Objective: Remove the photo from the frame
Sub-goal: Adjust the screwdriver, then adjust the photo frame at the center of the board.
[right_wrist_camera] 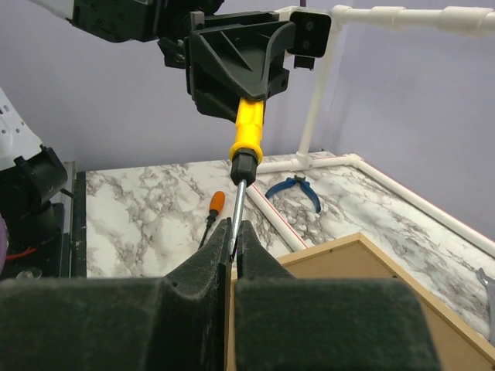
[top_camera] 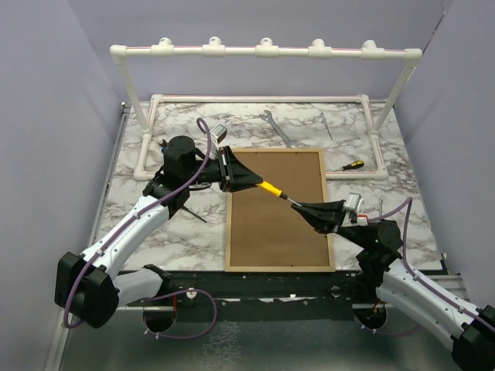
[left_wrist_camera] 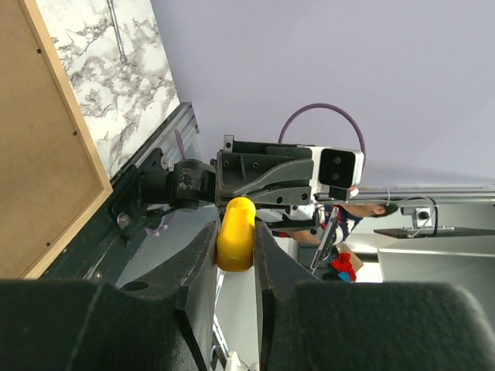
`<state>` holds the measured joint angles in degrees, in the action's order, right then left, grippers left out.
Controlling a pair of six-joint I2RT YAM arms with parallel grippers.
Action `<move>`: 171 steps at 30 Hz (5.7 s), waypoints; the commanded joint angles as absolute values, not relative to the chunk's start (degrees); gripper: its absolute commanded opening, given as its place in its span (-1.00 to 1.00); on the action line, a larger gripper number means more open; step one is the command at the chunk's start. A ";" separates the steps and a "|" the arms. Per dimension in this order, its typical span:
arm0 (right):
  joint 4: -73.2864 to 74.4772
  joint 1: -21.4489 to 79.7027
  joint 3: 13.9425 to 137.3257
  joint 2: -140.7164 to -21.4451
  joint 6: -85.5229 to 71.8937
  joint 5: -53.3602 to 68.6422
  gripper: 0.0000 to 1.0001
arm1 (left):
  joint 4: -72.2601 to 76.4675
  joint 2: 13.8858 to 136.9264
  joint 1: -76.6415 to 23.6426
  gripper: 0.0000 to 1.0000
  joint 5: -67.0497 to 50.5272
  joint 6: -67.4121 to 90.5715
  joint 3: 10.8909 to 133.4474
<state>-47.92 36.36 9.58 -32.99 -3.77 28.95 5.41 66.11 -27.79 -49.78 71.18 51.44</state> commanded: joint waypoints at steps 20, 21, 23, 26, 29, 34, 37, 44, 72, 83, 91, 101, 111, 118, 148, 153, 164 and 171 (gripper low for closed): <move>-20.91 36.59 32.52 -50.22 -30.34 37.65 -0.98 | 9.25 59.16 -27.33 0.74 -48.08 54.72 44.76; -19.77 36.57 33.45 -50.61 -31.30 38.20 -0.98 | 10.17 58.09 -27.33 0.73 -47.79 54.47 44.15; -17.29 36.50 34.87 -51.36 -32.59 38.47 -0.98 | 11.07 56.55 -27.33 0.72 -47.28 54.21 42.59; -14.65 36.28 36.60 -53.70 -33.91 39.55 -0.98 | 11.47 55.55 -27.31 0.58 -47.56 54.13 41.66; -16.41 35.31 36.85 -56.32 -36.78 43.44 -0.98 | 11.39 55.47 -27.33 0.44 -48.67 54.31 41.49; -24.61 32.53 35.66 -61.26 -42.13 52.46 -0.98 | 12.40 55.06 -27.17 0.32 -49.48 55.10 41.70; -32.29 30.18 33.29 -63.21 -48.02 56.89 -0.98 | 12.28 55.40 -27.08 0.22 -50.24 55.55 41.96; -35.31 26.19 33.66 -65.91 -51.78 62.98 -0.98 | 11.83 56.95 -26.91 0.06 -51.67 55.78 41.54; -12.33 22.95 42.74 -69.27 -35.45 72.07 -0.98 | 12.06 60.41 -26.63 -0.67 -57.47 54.07 42.04; -5.01 22.54 46.49 -70.40 -29.67 73.27 -0.98 | 10.55 60.69 -26.63 -0.31 -60.05 52.66 41.28; -1.76 22.51 47.61 -72.07 -27.08 72.88 -0.92 | 7.44 62.06 -26.63 -1.00 -59.32 50.14 42.79; 12.82 15.68 49.15 -69.40 -23.39 53.50 0.57 | 5.64 62.81 -27.44 -1.00 -47.32 48.30 39.30; 13.79 8.35 39.62 -58.98 -23.59 33.91 1.00 | 8.31 68.20 -38.32 -1.00 -31.77 47.24 37.02; 16.84 8.26 32.27 -46.38 -27.78 7.57 1.00 | 16.10 75.85 -50.09 -1.00 -16.83 54.36 35.90; 13.27 8.26 14.05 -42.03 -46.71 15.19 0.37 | 37.37 99.16 -60.91 -1.00 -14.18 70.72 38.88; 9.16 8.26 12.70 -44.48 -48.69 18.79 -0.08 | 39.36 100.55 -60.91 -1.00 -15.28 71.79 38.99; 2.13 8.30 11.17 -47.92 -51.19 19.47 -0.42 | 36.62 93.68 -54.95 -1.00 -18.90 72.11 34.11; -5.48 8.44 11.47 -54.61 -51.11 23.04 0.02 | 26.28 87.33 -50.83 -1.00 -20.38 67.32 32.94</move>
